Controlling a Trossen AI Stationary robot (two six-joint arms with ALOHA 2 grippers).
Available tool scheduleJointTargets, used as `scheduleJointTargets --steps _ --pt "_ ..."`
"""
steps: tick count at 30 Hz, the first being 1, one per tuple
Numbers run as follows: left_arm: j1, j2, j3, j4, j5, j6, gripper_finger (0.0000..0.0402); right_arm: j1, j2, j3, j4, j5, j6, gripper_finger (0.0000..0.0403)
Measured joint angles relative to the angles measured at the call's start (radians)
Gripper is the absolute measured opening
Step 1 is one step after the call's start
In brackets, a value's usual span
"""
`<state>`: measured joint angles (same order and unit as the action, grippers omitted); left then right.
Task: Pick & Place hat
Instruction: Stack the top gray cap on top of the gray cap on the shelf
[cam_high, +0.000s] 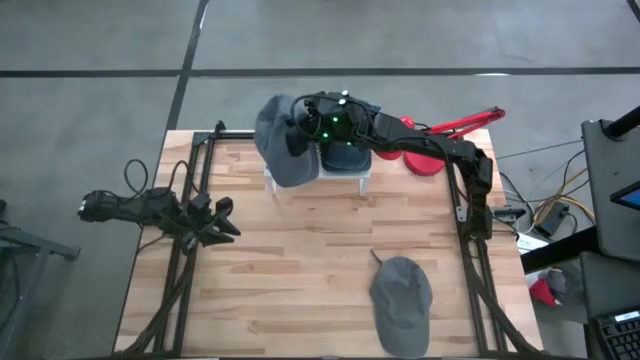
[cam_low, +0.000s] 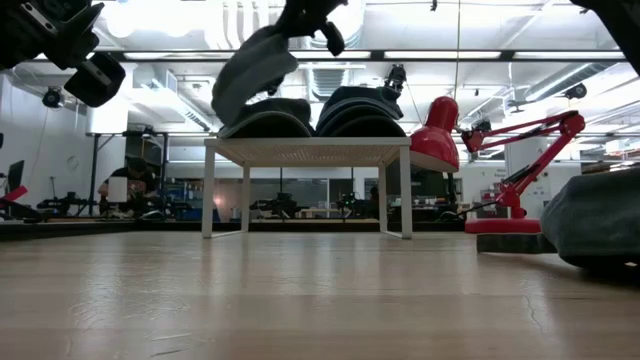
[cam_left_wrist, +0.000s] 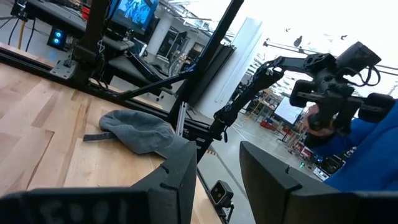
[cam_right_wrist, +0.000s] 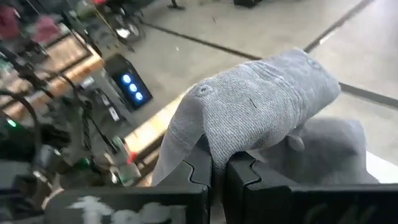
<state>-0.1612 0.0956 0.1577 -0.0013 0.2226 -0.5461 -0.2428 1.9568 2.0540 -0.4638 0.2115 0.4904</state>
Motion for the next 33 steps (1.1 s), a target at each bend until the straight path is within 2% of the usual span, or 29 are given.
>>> scheduleJointTargets --steps 4,9,18,23,33 --pt "0.0 0.0 0.0 0.0 0.0 0.0 0.0124 -0.003 0.005 -0.001 -0.068 0.008 0.003 0.0008" --pt "0.0 0.0 0.0 0.0 0.0 -0.003 0.0124 -0.003 0.006 -0.002 -0.132 0.107 -0.002 0.0008" --pt "0.0 0.0 0.0 0.0 0.0 -0.005 0.0124 -0.005 0.006 -0.002 -0.14 0.172 -0.028 0.0008" --pt "0.0 0.0 0.0 0.0 0.0 -0.005 0.0124 -0.004 0.007 -0.002 -0.222 0.236 -0.031 0.0008" --pt "0.0 0.0 0.0 0.0 0.0 -0.004 0.0124 -0.007 0.008 -0.003 -0.299 0.237 -0.044 0.0008"
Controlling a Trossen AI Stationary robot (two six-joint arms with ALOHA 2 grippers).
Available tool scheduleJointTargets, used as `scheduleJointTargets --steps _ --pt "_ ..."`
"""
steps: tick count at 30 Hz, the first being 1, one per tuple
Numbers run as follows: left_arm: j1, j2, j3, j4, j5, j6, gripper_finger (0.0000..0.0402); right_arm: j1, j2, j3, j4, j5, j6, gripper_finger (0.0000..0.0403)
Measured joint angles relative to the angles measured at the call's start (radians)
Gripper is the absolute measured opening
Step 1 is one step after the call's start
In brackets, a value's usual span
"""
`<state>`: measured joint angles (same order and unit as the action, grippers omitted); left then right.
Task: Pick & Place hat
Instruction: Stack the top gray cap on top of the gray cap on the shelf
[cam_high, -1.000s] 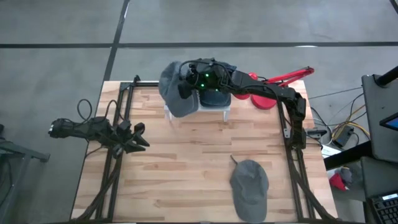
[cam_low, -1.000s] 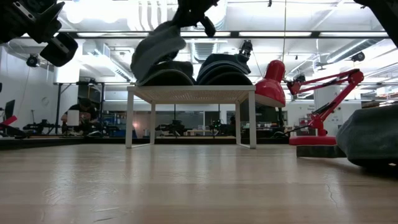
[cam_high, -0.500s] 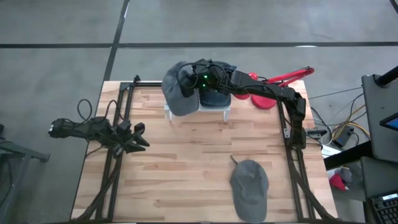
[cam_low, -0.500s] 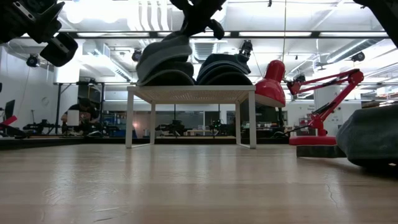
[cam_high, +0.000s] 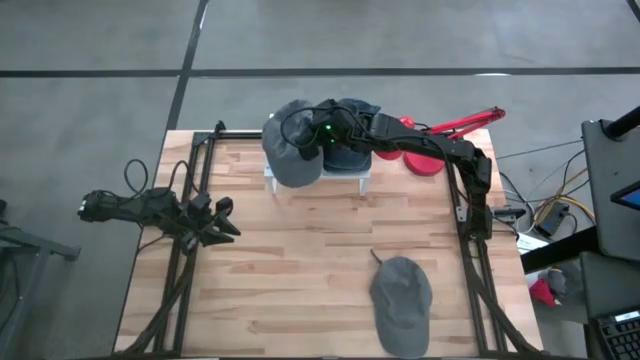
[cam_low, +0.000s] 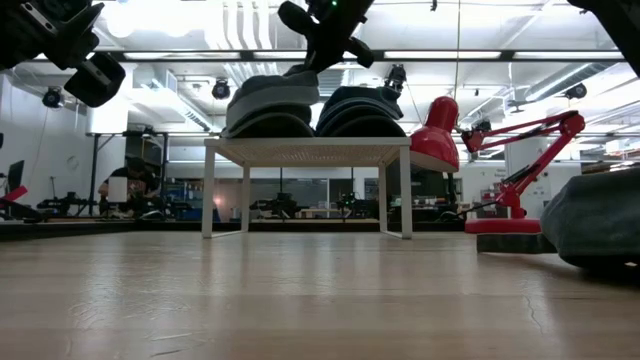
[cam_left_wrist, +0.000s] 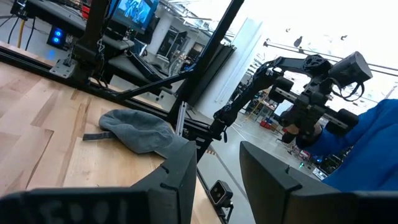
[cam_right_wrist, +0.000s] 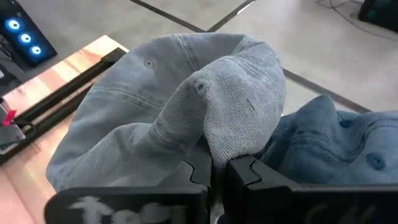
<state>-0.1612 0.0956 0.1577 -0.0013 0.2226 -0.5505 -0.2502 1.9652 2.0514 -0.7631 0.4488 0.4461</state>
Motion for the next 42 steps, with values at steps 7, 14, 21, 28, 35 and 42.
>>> scheduleJointTargets --steps 7,14,21,28,35,42 --pt "0.0 0.0 0.0 0.0 0.0 0.0 0.0124 -0.003 0.0 0.0 0.002 0.0 -0.06 0.0038" --pt "0.0 0.0 0.0 0.0 0.0 0.0 0.0124 -0.016 0.0 -0.008 0.0 -0.004 -0.065 0.0097" --pt "0.0 0.0 0.0 0.0 0.0 -0.002 0.0124 -0.016 0.0 0.002 0.0 -0.006 -0.123 0.0149" --pt "0.0 0.0 0.0 0.0 0.0 -0.002 0.0124 -0.015 0.0 0.04 -0.061 -0.005 -0.159 0.0203" --pt "0.0 0.0 0.0 0.0 0.0 -0.003 0.0124 -0.017 0.0 0.087 -0.131 0.0 -0.162 0.023" --pt "0.0 0.0 0.0 0.0 0.0 -0.003 0.0124 -0.016 0.0 0.127 -0.116 -0.003 -0.201 0.0219"
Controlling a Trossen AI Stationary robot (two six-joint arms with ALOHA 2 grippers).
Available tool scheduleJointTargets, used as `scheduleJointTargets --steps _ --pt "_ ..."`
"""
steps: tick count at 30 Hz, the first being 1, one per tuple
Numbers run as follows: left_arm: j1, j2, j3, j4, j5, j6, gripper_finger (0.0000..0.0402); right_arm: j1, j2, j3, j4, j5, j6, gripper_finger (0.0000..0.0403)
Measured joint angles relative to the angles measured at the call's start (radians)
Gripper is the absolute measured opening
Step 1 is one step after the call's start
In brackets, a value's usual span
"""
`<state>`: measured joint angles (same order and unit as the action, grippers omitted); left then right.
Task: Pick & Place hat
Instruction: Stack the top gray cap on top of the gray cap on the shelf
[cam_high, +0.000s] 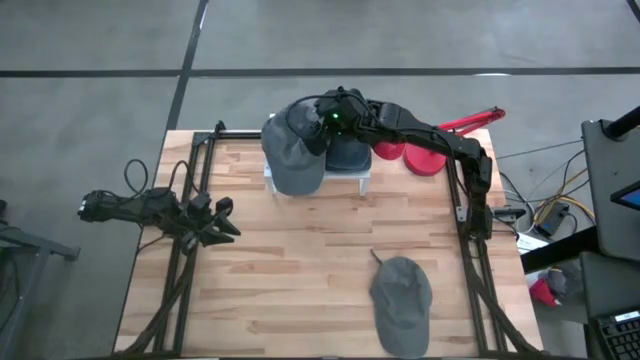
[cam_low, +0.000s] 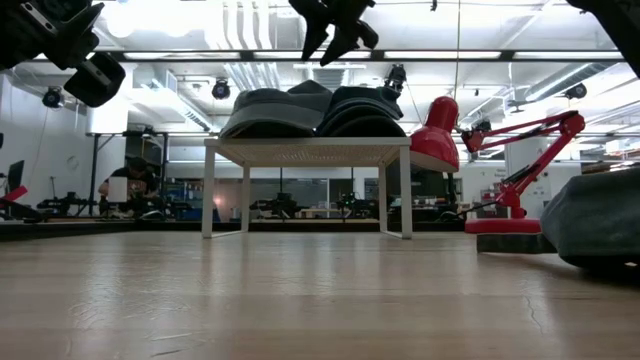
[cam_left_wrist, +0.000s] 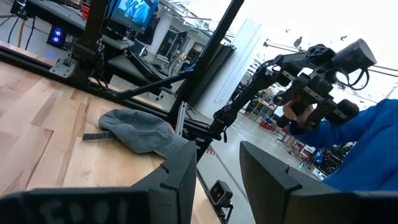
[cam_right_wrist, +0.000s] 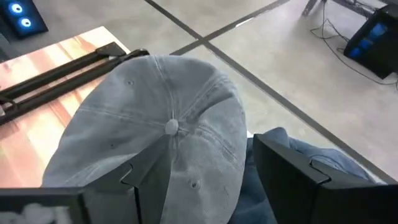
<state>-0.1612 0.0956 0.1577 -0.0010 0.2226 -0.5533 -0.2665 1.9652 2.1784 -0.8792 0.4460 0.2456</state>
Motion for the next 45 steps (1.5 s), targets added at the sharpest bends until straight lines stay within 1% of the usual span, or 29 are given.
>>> scheduleJointTargets --steps 5,10,14,19,21,24,27,29,32,37,45 --pt "0.0 0.0 0.0 0.0 0.0 0.002 0.0124 0.0 0.0 -0.021 0.004 -0.05 -0.022 0.0198" --pt "0.0 0.0 0.0 0.0 0.0 0.002 0.0124 0.0 0.0 -0.044 0.039 -0.054 -0.047 0.0185" --pt "0.0 0.0 0.0 0.0 -0.003 0.002 0.0124 -0.003 0.0 -0.045 0.08 -0.054 -0.124 0.0184" --pt "0.0 0.0 0.0 0.0 -0.028 0.003 0.0124 -0.032 0.0 -0.045 0.105 -0.056 -0.222 0.0193" --pt "0.0 0.0 0.0 0.0 -0.034 0.003 0.0124 -0.05 0.0 -0.044 0.111 -0.073 -0.263 0.0199" --pt "0.0 0.0 0.0 0.0 -0.034 0.003 0.0124 -0.079 0.0 -0.044 0.113 -0.139 -0.333 0.021" --pt "0.0 0.0 0.0 0.0 -0.034 0.003 0.0124 -0.109 0.0 -0.044 0.116 -0.234 -0.378 0.0221" --pt "0.0 0.0 0.0 0.0 -0.042 0.003 0.0124 -0.127 0.001 -0.044 0.117 -0.273 -0.4 0.0229" --pt "0.0 0.0 0.0 0.0 -0.05 0.004 0.0124 -0.151 0.004 -0.044 0.135 -0.288 -0.403 0.024" --pt "0.0 0.0 0.0 0.0 -0.084 0.026 0.0124 -0.169 0.014 -0.044 0.16 -0.354 -0.387 0.0254" --pt "0.0 0.0 0.0 0.001 -0.112 0.042 0.0124 -0.175 0.081 -0.041 0.17 -0.369 -0.382 0.026"
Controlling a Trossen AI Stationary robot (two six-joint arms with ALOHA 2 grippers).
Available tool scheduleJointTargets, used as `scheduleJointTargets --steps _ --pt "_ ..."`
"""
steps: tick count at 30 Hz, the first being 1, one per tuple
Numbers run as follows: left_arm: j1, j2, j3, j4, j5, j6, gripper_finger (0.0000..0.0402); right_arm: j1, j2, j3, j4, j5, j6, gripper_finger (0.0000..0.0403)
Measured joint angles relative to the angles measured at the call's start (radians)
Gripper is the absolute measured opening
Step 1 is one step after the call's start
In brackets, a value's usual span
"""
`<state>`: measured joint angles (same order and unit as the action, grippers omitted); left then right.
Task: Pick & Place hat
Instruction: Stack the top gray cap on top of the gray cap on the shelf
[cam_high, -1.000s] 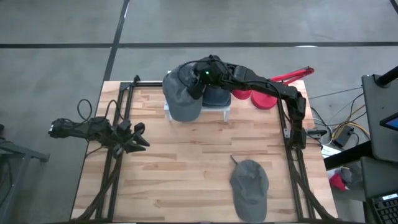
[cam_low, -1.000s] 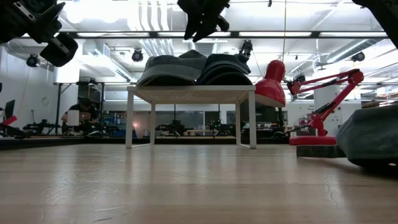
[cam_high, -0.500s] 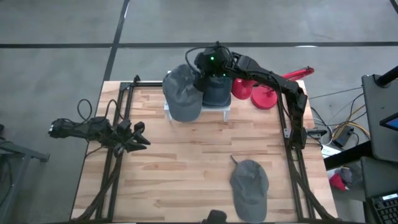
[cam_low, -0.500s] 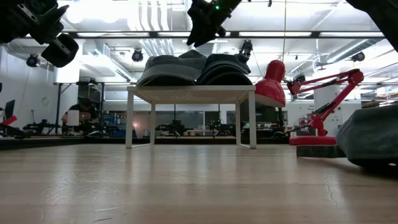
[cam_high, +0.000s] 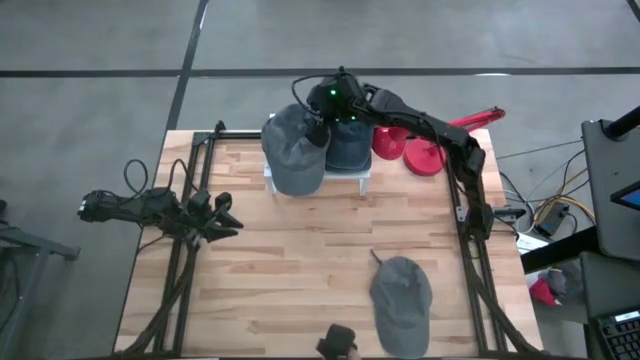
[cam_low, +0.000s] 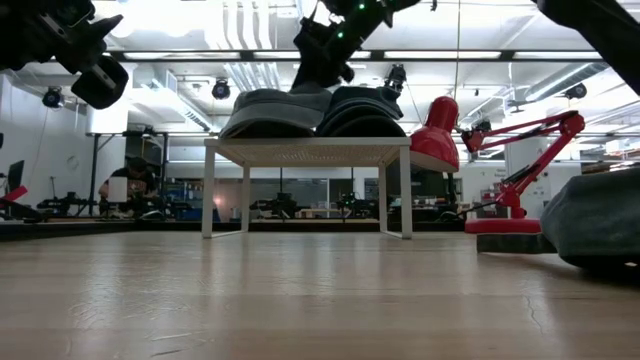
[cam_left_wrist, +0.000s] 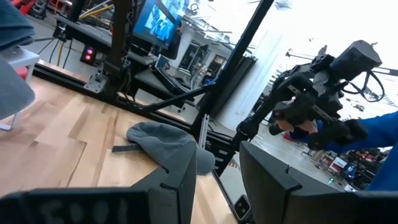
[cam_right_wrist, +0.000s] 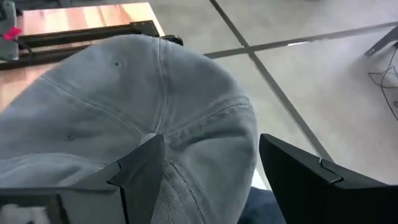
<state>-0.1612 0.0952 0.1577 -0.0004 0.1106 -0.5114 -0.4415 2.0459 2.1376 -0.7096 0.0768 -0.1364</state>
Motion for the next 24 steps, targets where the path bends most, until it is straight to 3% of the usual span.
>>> scheduleJointTargets --steps 6,10,24 --pt "0.0 0.0 0.0 0.0 0.0 0.0 0.0124 -0.004 0.017 0.002 0.041 0.029 0.003 0.0246" --pt "0.0 0.0 0.0 0.0 0.0 0.0 0.0124 -0.005 0.017 0.002 0.041 0.036 0.005 0.0215" --pt "0.0 0.0 0.0 0.0 -0.001 0.0 0.0124 -0.005 0.016 0.002 0.048 0.06 -0.014 0.0022"
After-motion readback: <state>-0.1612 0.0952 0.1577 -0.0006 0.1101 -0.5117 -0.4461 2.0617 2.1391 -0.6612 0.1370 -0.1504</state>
